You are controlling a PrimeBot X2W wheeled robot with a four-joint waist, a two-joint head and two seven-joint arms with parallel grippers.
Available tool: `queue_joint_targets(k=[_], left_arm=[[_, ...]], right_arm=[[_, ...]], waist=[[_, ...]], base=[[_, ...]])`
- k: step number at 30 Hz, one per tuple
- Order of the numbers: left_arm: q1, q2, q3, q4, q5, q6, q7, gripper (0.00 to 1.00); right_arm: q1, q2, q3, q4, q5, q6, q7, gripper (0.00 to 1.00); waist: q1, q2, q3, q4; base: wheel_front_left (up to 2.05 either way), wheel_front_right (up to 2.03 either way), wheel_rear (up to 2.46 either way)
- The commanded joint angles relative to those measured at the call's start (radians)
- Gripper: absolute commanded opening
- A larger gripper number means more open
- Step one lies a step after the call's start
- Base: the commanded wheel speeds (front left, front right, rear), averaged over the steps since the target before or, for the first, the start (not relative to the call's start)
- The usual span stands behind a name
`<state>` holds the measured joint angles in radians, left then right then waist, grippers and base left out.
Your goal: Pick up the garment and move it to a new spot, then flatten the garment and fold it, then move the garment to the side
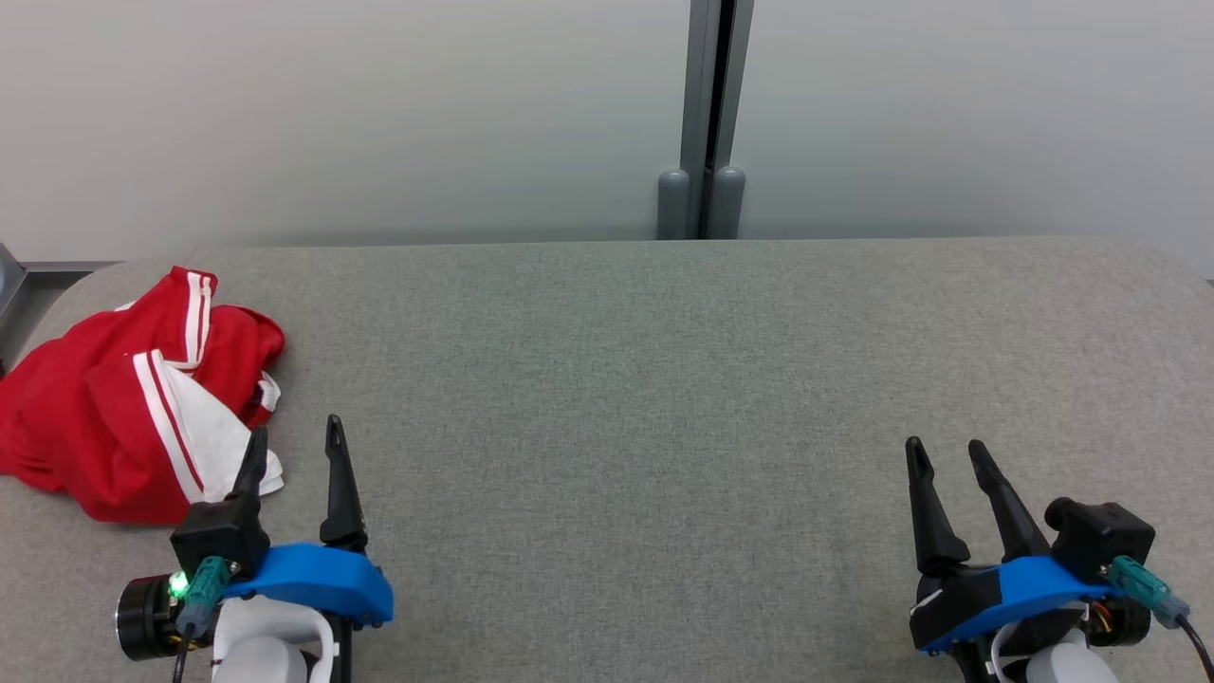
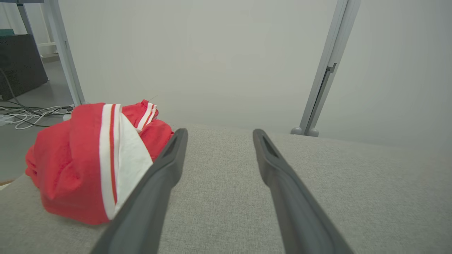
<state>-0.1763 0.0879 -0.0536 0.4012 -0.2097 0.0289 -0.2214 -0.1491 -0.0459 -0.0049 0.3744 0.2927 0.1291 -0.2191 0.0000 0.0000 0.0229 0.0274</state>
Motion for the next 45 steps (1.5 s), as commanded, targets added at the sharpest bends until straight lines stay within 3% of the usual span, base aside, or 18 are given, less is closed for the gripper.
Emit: queue_joint_targets(k=[1, 22, 45], left_arm=[[0.003, 0.004, -0.007, -0.006, 0.022, 0.003, -0.008, 1.0], [0.036, -0.005, 0.011, -0.047, 0.166, -0.001, -0.046, 1.0], [0.021, -0.009, 0.03, -0.03, 0.175, 0.003, -0.045, 1.0]], right_arm=[[0.003, -0.009, 0.001, -0.001, -0.019, 0.002, -0.01, 1.0], [0.009, -0.009, 0.001, 0.013, -0.175, 0.003, -0.049, 1.0], [-0.009, -0.008, 0.004, 0.018, -0.158, 0.003, -0.047, 1.0]], waist=[[0.0, 0.0, 0.001, 0.001], [0.0, 0.0, 0.013, 0.017], [0.0, 0.0, 0.021, 0.045]], base=[[0.0, 0.0, 0.0], [0.0, 0.0, 0.0], [0.0, 0.0, 0.0]])
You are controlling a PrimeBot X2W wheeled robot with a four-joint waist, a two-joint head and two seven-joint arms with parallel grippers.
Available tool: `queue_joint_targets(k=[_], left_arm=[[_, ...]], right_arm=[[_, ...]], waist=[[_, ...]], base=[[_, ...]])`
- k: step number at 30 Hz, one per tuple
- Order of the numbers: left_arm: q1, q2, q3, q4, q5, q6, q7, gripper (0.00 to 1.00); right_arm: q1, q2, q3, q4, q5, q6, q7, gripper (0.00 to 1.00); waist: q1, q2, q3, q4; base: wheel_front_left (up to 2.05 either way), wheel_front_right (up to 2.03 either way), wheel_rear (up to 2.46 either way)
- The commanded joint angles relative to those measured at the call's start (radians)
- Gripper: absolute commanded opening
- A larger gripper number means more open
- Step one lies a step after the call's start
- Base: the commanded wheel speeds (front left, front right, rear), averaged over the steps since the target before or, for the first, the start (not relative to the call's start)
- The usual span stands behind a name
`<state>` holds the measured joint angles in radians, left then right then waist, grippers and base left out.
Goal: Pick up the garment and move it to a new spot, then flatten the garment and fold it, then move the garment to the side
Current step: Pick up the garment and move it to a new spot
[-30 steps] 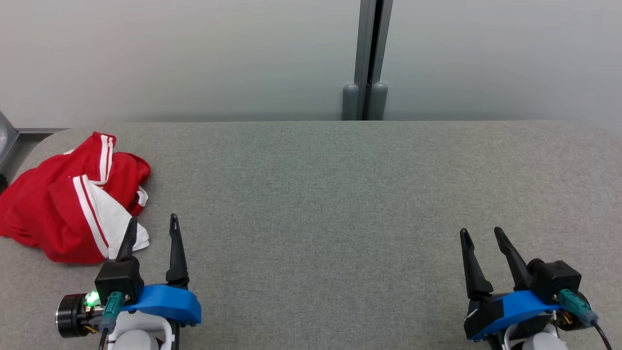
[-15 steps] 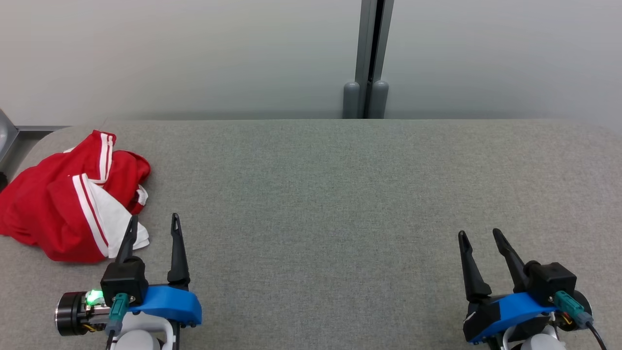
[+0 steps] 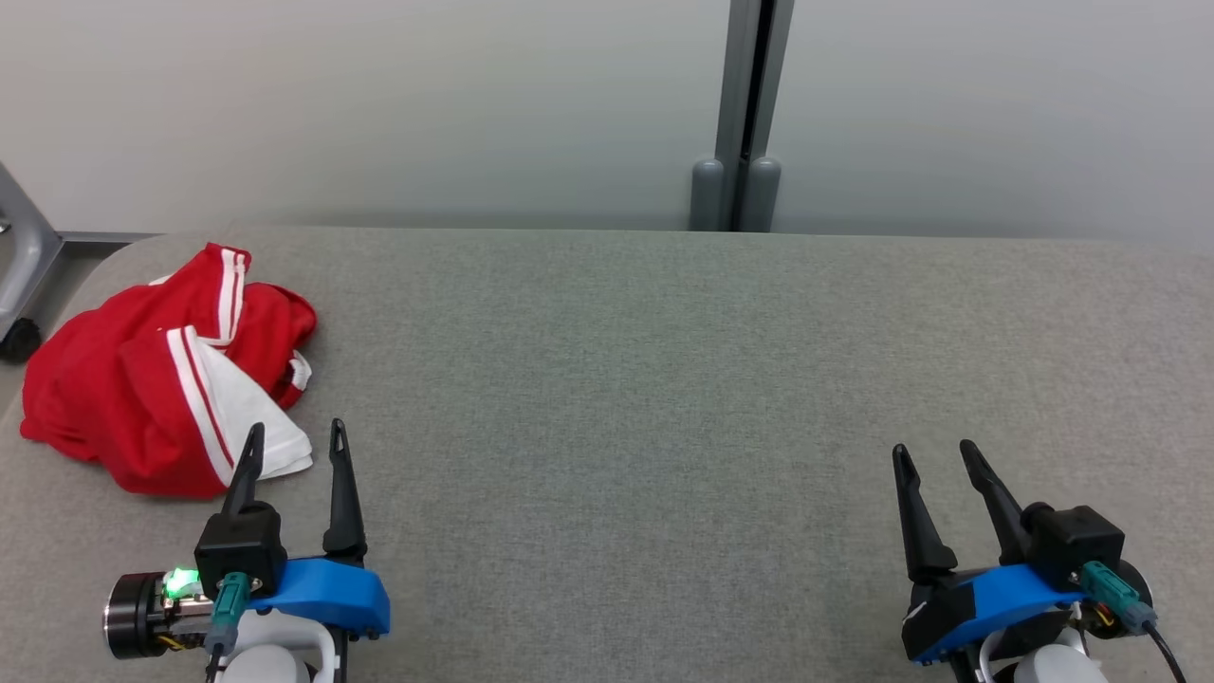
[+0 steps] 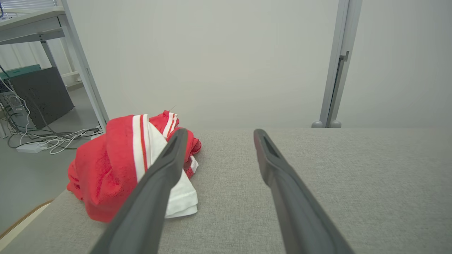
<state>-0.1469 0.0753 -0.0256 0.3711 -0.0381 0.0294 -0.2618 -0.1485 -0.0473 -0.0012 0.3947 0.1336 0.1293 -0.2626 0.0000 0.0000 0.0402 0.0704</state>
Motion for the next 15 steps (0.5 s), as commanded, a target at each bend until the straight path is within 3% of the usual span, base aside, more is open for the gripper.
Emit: queue_joint_targets(k=[1, 15], left_arm=[[-0.01, 0.006, 0.0, 0.001, 0.01, 0.006, -0.005, 1.0], [-0.01, 0.011, 0.039, -0.033, -0.003, 0.029, -0.004, 1.0]], right_arm=[[-0.011, -0.007, 0.002, -0.003, 0.003, 0.003, -0.003, 1.0], [-0.016, -0.01, 0.003, -0.004, -0.001, 0.003, -0.003, 1.0]], waist=[[0.0, 0.0, 0.005, 0.009], [0.0, 0.0, 0.019, 0.179]], base=[[0.0, 0.0, 0.0], [0.0, 0.0, 0.0]])
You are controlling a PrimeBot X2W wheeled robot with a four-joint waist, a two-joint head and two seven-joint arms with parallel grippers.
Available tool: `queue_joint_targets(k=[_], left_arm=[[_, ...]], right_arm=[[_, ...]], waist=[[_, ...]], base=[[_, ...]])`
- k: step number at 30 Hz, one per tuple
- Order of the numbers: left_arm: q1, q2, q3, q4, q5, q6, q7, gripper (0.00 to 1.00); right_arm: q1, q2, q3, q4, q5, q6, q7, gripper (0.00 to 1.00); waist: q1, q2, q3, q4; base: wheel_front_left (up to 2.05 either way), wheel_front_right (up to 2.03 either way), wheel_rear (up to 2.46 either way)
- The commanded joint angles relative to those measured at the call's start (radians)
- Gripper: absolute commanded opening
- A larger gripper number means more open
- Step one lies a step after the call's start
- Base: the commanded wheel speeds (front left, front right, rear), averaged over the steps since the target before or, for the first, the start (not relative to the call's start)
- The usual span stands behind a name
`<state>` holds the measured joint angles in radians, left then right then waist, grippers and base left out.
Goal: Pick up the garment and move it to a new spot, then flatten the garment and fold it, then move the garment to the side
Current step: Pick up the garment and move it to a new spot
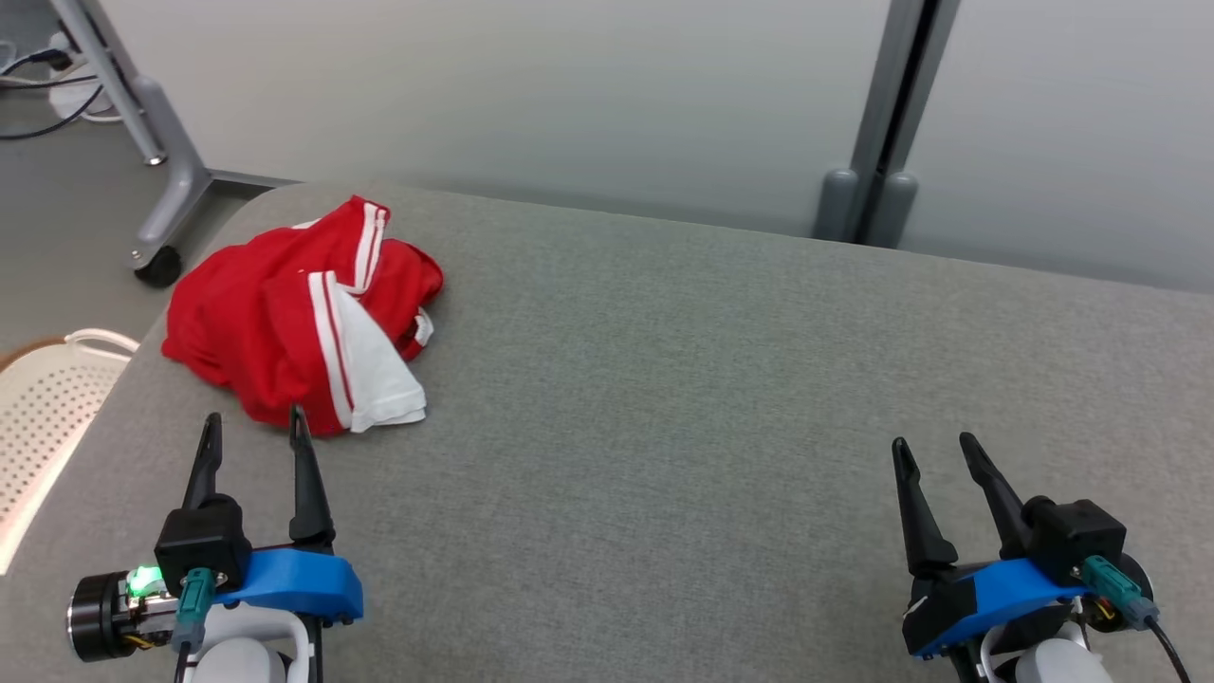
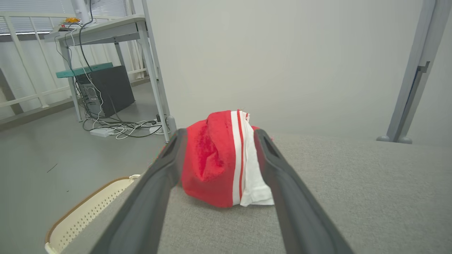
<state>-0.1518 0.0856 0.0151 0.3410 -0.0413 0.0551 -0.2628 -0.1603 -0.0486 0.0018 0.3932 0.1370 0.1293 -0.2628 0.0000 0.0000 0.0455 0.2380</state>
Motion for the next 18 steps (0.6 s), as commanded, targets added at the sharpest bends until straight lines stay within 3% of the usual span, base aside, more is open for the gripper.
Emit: queue_joint_targets(k=[1, 18], left_arm=[[-0.005, 0.003, -0.002, -0.003, 0.003, 0.002, -0.003, 1.0], [0.022, 0.008, 0.054, -0.027, -0.009, 0.009, -0.003, 1.0]], right_arm=[[-0.004, -0.011, -0.002, -0.003, -0.005, 0.003, -0.003, 1.0], [-0.003, -0.019, 0.004, -0.005, -0.007, 0.002, -0.003, 1.0]], waist=[[0.0, 0.0, 0.015, 0.025], [0.0, 0.0, 0.02, 0.181]], base=[[0.0, 0.0, 0.0], [0.0, 0.0, 0.0]])
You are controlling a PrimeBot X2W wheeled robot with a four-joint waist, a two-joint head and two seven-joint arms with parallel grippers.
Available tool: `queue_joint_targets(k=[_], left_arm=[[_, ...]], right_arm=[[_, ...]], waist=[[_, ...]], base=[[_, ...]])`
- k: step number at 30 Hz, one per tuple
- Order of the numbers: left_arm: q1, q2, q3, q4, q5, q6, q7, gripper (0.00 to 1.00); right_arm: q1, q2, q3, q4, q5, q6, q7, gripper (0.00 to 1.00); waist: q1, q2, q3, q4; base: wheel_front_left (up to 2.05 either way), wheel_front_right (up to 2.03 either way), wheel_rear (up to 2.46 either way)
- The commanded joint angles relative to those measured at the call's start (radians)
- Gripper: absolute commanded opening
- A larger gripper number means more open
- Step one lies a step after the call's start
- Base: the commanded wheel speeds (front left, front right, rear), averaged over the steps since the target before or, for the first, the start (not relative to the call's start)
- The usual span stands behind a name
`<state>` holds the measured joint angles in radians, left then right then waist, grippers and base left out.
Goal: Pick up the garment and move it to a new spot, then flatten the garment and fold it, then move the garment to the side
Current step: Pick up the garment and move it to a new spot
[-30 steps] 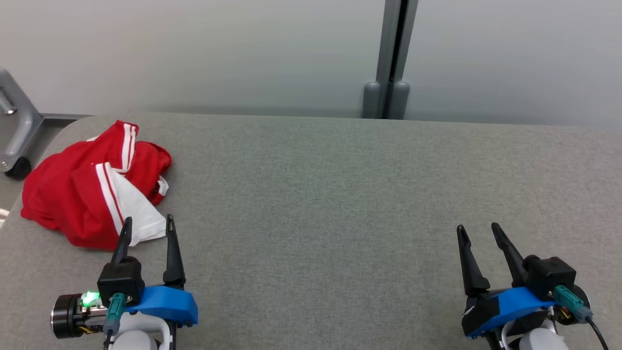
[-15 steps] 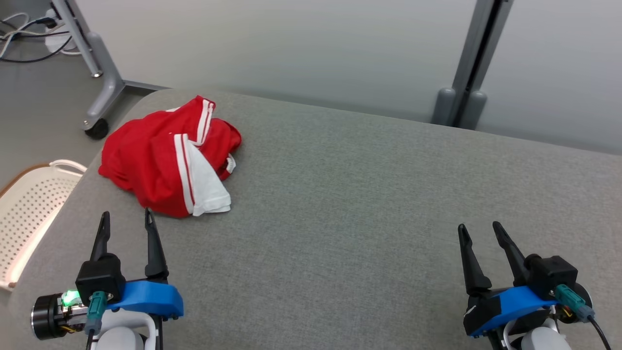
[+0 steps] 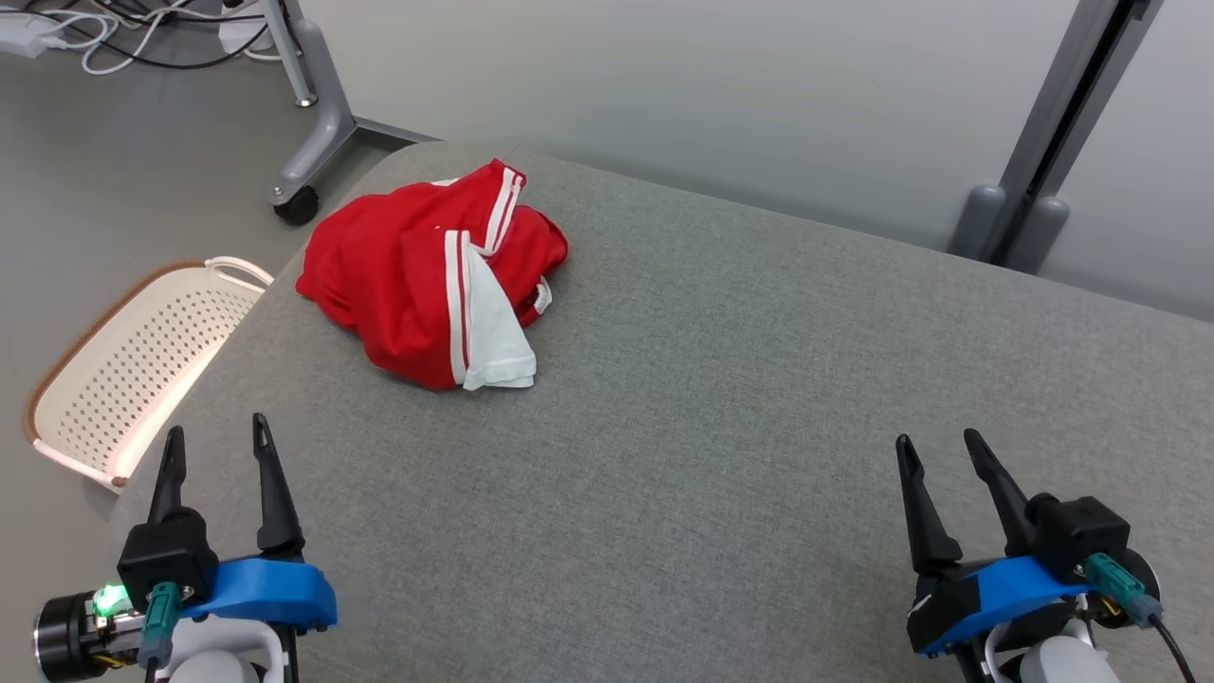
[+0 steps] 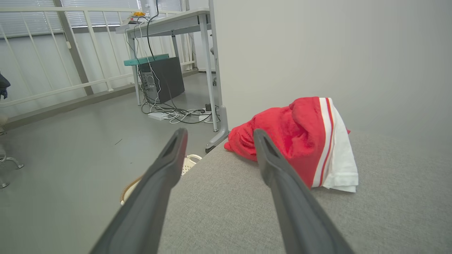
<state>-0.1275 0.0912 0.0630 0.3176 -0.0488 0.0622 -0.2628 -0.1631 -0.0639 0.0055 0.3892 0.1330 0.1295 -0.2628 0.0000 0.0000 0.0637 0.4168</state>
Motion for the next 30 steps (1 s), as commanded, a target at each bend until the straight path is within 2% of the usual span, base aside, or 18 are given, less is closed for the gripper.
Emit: queue_joint_targets(k=[1, 9, 19, 25, 28, 29, 30], left_arm=[[-0.001, 0.003, 0.007, -0.005, -0.001, 0.001, -0.003, 1.0], [-0.01, 0.0, 0.024, -0.007, -0.003, 0.006, -0.003, 1.0], [-0.168, 0.027, 0.061, 0.012, -0.024, -0.012, -0.003, 1.0], [-0.377, 0.102, 0.095, 0.079, -0.026, -0.035, -0.003, 1.0], [-0.464, 0.149, 0.089, 0.16, -0.013, -0.043, 0.002, 1.0], [-0.464, 0.149, 0.089, 0.16, -0.013, -0.043, 0.002, 1.0], [-0.517, 0.18, 0.087, 0.215, -0.009, -0.048, 0.03, 1.0]], right_arm=[[0.001, -0.003, 0.002, 0.0, -0.001, 0.002, -0.003, 1.0], [-0.01, -0.009, 0.015, 0.0, 0.005, 0.002, -0.003, 1.0], [-0.049, -0.046, 0.032, -0.042, 0.009, 0.001, -0.003, 1.0], [-0.116, -0.089, 0.044, -0.109, 0.012, 0.001, -0.003, 1.0], [-0.141, -0.103, 0.044, -0.132, 0.02, 0.001, -0.003, 1.0], [-0.141, -0.103, 0.044, -0.132, 0.02, 0.001, -0.003, 1.0], [-0.154, -0.111, 0.046, -0.145, 0.027, 0.001, -0.002, 1.0]], waist=[[0.0, 0.0, 0.002, 0.004], [0.0, 0.0, 0.014, -0.011], [0.0, 0.0, 0.088, -0.095], [0.0, 0.0, 0.208, -0.211], [0.0, 0.0, 0.255, -0.257], [0.0, 0.0, 0.255, -0.257], [0.0, 0.0, 0.281, -0.283]], base=[[0.0, 0.0, 0.0], [0.0, 0.0, 0.0], [0.0, 0.0, 0.0], [0.0, 0.0, 0.0], [0.0, 0.0, 0.0], [0.0, 0.0, 0.0], [0.0, 0.0, 0.0]])
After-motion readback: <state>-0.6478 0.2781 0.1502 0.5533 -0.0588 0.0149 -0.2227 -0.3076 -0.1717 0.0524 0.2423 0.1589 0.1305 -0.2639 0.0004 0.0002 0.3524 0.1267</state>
